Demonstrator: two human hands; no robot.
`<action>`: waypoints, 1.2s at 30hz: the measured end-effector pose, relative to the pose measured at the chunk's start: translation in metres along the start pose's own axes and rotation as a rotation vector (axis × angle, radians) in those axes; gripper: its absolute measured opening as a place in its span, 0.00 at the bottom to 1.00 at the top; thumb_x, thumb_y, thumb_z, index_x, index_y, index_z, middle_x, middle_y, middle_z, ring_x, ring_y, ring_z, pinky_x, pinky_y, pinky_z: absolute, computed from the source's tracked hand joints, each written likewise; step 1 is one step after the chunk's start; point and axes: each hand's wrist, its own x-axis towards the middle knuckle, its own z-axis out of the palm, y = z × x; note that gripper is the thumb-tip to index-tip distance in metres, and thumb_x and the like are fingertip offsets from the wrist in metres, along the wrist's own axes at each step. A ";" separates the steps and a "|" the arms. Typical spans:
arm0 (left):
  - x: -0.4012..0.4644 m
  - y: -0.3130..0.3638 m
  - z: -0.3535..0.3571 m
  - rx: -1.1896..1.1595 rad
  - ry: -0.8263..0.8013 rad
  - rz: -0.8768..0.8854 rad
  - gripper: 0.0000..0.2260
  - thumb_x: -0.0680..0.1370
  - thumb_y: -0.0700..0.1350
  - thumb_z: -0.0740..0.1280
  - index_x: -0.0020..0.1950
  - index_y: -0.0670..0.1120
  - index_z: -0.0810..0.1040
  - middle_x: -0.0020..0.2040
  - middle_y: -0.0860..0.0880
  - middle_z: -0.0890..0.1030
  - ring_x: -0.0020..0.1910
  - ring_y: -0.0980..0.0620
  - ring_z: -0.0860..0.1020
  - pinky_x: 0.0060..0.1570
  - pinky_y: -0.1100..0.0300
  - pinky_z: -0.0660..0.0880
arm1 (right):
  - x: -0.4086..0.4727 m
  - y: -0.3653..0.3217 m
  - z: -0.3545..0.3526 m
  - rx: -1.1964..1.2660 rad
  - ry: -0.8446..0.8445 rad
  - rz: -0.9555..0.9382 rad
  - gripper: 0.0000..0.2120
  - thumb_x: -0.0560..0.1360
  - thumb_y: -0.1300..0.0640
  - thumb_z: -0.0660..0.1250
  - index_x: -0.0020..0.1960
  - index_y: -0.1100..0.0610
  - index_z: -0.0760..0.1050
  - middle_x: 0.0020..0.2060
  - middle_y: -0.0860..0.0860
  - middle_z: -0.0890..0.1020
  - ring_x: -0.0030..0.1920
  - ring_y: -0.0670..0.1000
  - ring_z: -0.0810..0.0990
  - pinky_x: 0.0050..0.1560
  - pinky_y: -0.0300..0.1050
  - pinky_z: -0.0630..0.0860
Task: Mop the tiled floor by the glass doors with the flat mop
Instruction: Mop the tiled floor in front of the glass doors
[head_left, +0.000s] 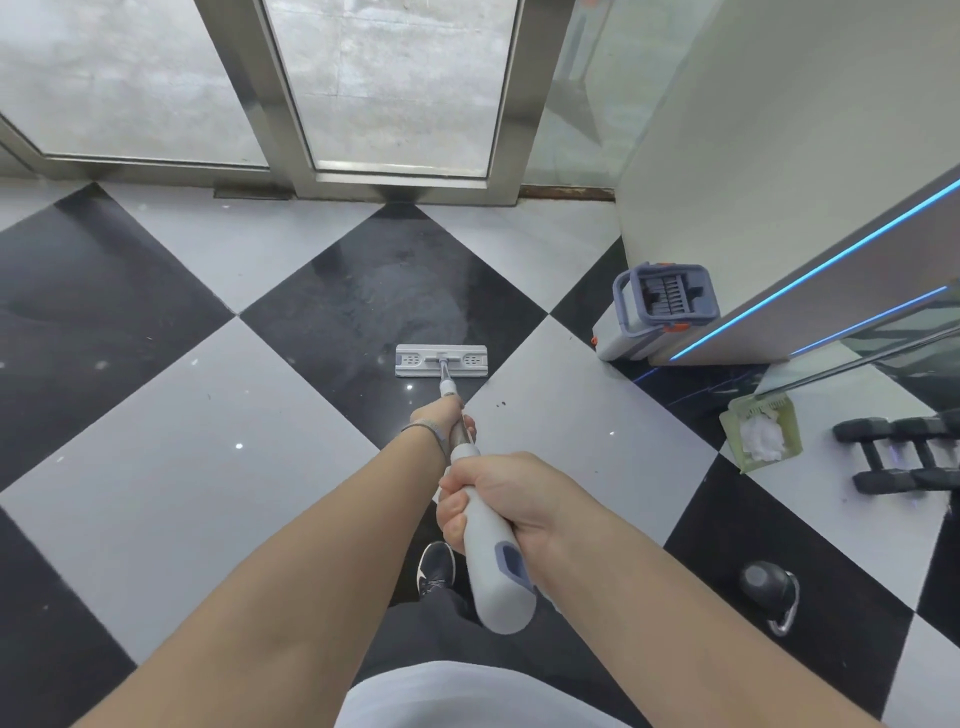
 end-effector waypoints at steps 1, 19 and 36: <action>0.000 0.001 -0.005 -0.007 0.017 0.005 0.08 0.81 0.46 0.60 0.44 0.44 0.68 0.23 0.47 0.71 0.15 0.54 0.67 0.21 0.69 0.67 | 0.002 0.002 0.003 -0.015 0.000 -0.002 0.07 0.77 0.70 0.56 0.48 0.60 0.66 0.28 0.53 0.69 0.19 0.46 0.68 0.19 0.33 0.68; 0.028 0.033 0.021 -0.139 0.106 0.050 0.04 0.78 0.37 0.59 0.50 0.44 0.70 0.29 0.46 0.69 0.18 0.53 0.67 0.20 0.68 0.67 | 0.025 -0.038 -0.011 -0.185 0.058 -0.089 0.05 0.75 0.70 0.58 0.48 0.63 0.69 0.31 0.54 0.69 0.23 0.47 0.68 0.22 0.35 0.68; 0.081 0.144 0.055 -0.152 0.129 0.086 0.05 0.79 0.38 0.61 0.54 0.42 0.71 0.29 0.45 0.70 0.15 0.54 0.68 0.19 0.67 0.67 | 0.070 -0.154 0.010 -0.248 0.052 -0.100 0.06 0.74 0.68 0.58 0.50 0.61 0.70 0.30 0.54 0.71 0.23 0.47 0.69 0.22 0.36 0.69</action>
